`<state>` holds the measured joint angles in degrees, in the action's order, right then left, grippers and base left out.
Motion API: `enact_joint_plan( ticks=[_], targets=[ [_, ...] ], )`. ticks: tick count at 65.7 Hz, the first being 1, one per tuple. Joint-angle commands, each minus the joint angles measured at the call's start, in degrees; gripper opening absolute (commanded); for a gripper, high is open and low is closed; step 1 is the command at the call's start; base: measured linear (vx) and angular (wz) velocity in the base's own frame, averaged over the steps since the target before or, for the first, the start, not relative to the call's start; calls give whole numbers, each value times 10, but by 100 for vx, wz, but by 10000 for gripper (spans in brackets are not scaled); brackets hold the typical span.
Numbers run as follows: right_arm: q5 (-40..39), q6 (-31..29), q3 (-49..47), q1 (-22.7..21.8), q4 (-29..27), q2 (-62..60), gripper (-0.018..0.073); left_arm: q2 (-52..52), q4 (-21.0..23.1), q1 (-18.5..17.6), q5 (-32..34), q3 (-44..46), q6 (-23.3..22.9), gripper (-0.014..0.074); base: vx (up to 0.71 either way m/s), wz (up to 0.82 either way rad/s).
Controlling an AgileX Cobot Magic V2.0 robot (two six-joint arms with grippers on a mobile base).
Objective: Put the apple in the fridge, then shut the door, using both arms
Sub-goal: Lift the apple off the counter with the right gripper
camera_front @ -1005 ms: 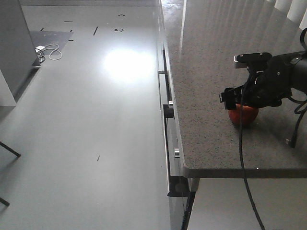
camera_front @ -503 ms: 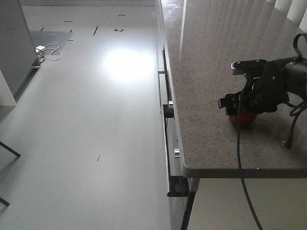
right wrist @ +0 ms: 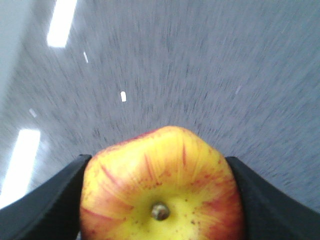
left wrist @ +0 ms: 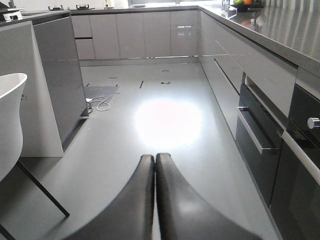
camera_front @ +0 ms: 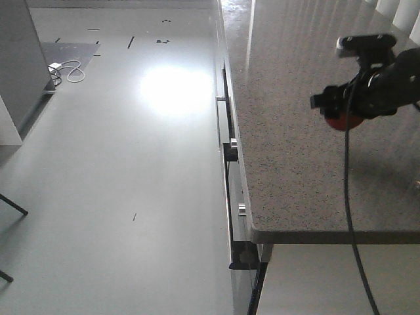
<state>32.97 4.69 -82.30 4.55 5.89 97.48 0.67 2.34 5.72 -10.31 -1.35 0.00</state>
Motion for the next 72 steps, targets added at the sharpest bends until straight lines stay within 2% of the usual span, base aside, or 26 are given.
enact_joint_plan(
  ticks=[1,24,72],
  targets=[
    [-38,-3,-19,0,1,-87,163,7,5,-1,41,10,0,-6,0,0],
    [-38,-3,-19,0,1,-226,165,7,5,-1,41,10,0,-6,0,0],
    [-37,-3,-17,0,1,-235,165,7,5,-1,41,10,0,-6,0,0]
  ],
)
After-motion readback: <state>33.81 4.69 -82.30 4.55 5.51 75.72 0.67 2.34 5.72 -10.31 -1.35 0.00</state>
